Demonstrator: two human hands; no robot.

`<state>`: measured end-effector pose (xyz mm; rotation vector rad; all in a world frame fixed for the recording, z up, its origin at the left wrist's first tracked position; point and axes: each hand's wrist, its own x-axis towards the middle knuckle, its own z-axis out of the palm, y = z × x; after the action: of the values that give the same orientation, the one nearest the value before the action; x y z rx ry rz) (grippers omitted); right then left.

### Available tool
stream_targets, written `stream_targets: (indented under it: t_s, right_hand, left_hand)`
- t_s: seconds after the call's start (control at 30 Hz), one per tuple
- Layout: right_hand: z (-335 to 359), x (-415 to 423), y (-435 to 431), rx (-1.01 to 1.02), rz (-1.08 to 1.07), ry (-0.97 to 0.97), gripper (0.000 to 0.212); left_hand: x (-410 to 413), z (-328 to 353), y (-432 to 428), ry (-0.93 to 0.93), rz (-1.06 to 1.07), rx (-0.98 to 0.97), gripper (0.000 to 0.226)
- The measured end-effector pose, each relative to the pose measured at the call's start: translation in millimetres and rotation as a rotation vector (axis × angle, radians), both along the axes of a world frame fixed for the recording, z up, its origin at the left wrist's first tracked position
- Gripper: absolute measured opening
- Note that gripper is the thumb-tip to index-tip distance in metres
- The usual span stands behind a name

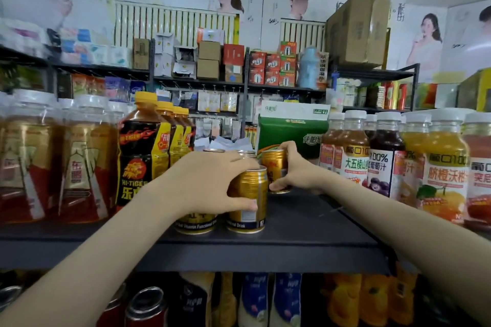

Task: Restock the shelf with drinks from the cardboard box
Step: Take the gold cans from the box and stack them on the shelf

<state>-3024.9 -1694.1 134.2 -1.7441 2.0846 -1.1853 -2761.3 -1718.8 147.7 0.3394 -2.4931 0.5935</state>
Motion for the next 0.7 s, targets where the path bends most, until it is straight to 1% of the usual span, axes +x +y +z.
stream_targets:
  t_s: [0.13,0.27,0.37,0.43,0.47,0.7]
  right_hand:
    - [-7,-17,-33,0.025,-0.075,0.048,0.091]
    - [-12,-36,-48,0.049,-0.125,0.114,0.094]
    - [-13,-47,-50,0.109,-0.180,0.305,0.098]
    - [-13,-50,-49,0.115,-0.200,0.463,0.101]
    - [-13,-51,-48,0.110,-0.197,0.507,0.102]
    - [-12,-53,-53,0.151,-0.176,0.561,0.101]
  left_hand:
    - [0,-5,-3,0.047,-0.029,-0.019,0.073]
    - [-1,-8,-11,0.110,-0.091,-0.045,0.076]
    - [-1,-10,-12,0.143,-0.114,-0.048,0.073]
    - [-2,-12,-13,0.169,-0.136,-0.077,0.070]
    - [-2,-13,-13,0.185,-0.151,-0.097,0.068]
    - [-4,-14,-13,0.201,-0.184,-0.096,0.065]
